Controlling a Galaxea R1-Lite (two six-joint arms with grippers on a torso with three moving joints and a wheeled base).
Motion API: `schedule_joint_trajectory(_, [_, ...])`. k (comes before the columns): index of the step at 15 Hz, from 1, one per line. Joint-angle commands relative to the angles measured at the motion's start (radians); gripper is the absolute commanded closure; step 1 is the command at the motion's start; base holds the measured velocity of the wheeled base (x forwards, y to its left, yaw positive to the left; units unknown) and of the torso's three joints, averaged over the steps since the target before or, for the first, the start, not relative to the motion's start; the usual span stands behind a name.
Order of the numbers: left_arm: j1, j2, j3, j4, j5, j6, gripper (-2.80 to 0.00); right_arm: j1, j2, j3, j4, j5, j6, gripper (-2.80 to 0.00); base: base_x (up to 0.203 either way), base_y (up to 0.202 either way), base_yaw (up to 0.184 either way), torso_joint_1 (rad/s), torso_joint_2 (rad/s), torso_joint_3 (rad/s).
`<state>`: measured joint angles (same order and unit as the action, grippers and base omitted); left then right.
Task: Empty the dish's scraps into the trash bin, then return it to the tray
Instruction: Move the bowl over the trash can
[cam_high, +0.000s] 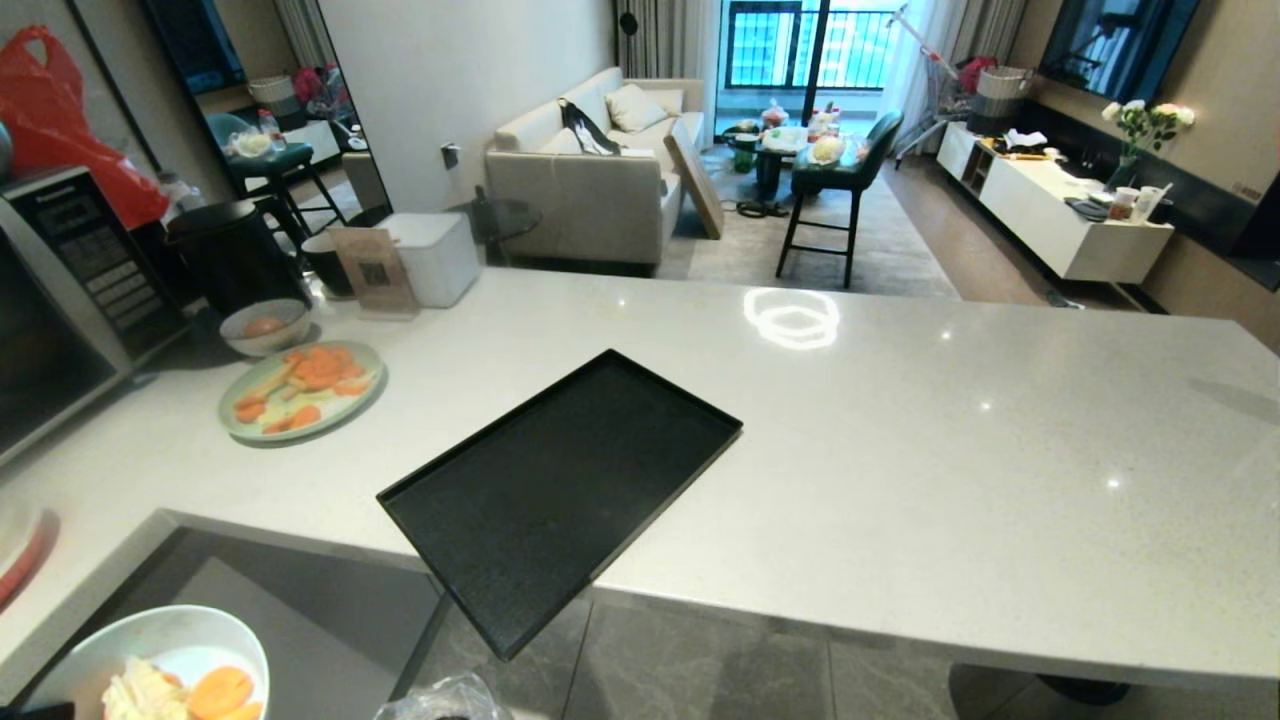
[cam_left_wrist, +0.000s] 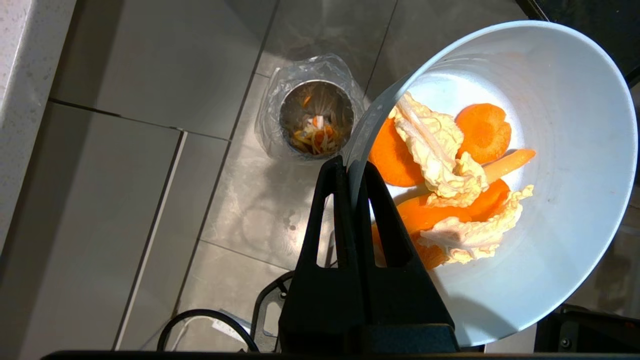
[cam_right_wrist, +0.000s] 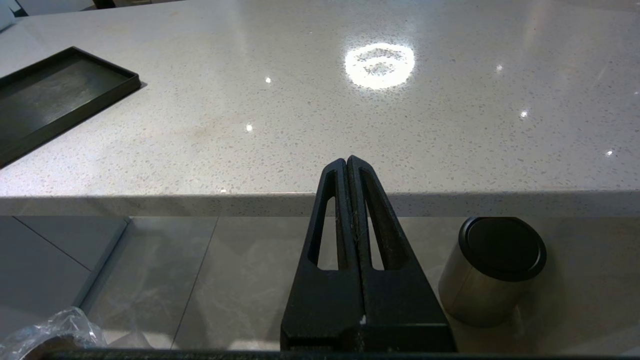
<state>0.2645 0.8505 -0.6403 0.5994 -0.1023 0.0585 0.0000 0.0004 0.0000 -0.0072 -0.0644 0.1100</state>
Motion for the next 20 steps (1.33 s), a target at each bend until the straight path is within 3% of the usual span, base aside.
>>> schedule_joint_trajectory(1, [0.002, -0.002, 0.01, -0.001, -0.002, 0.0, 0.0, 0.0, 0.0, 0.0, 0.0, 0.0, 0.0, 0.0, 0.0, 0.0, 0.0, 0.0, 0.0, 0.0])
schedule_joint_trajectory(13, [0.018, -0.038, 0.026, 0.003, 0.001, 0.006, 0.0, 0.0, 0.0, 0.0, 0.0, 0.0, 0.0, 0.0, -0.005, 0.0, 0.0, 0.001, 0.0, 0.0])
schedule_joint_trajectory(20, [0.038, -0.073, 0.039, 0.023, 0.001, 0.007, 0.0, 0.0, 0.001, 0.0, 0.0, 0.0, 0.0, 0.0, -0.19, 0.0, -0.001, 0.001, 0.0, 0.002])
